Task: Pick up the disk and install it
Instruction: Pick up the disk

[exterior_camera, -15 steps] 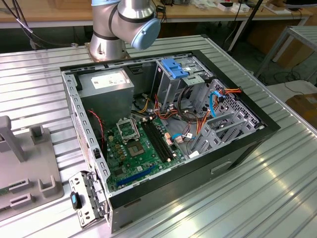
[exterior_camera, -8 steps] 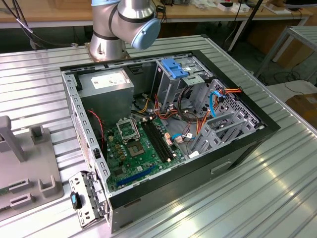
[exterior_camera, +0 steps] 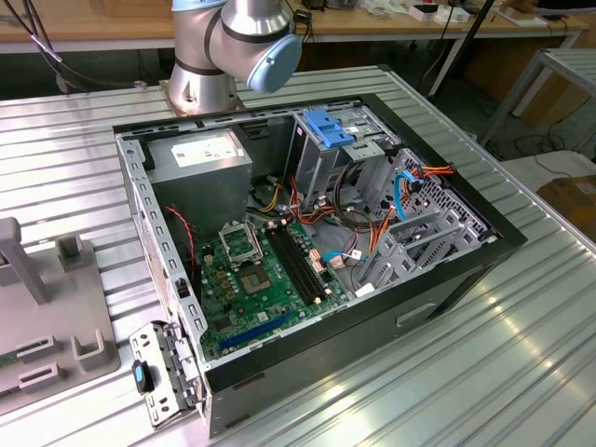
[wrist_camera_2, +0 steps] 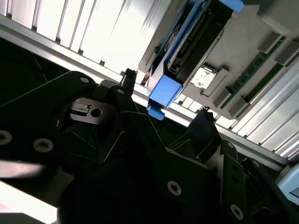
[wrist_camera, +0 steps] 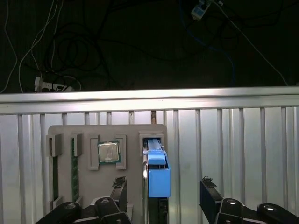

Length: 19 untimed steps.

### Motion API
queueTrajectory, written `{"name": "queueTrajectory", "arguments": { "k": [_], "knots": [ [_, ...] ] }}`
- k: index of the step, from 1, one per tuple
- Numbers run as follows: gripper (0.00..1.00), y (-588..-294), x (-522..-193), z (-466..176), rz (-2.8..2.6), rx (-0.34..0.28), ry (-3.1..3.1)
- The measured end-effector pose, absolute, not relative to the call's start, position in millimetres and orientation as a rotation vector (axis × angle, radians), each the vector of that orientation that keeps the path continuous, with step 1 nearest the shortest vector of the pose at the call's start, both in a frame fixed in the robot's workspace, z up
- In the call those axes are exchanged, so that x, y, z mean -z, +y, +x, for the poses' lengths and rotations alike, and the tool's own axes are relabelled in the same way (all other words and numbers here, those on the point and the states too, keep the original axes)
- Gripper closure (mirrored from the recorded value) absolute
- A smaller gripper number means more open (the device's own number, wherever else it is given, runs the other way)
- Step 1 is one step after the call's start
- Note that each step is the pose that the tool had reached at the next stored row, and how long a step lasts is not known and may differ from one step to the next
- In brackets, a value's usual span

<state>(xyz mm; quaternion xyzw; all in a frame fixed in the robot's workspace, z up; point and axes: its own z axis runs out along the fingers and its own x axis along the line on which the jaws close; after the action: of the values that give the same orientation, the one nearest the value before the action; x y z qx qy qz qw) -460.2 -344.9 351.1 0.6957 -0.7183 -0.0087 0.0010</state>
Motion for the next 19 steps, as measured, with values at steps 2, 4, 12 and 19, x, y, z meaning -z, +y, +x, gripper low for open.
{"name": "queueTrajectory", "arguments": {
  "k": [2, 4, 12, 19],
  "knots": [
    [0.28, -345.0, -351.1, -460.2, 2.184, 0.027, -2.255],
    [0.28, -344.9, -351.1, -460.1, 2.184, 0.027, -2.255],
    [0.28, -344.9, -350.5, -459.9, 2.184, 0.027, -2.255],
    [0.28, -345.0, -348.9, -459.9, 2.184, 0.027, -2.255]
  ]
}}
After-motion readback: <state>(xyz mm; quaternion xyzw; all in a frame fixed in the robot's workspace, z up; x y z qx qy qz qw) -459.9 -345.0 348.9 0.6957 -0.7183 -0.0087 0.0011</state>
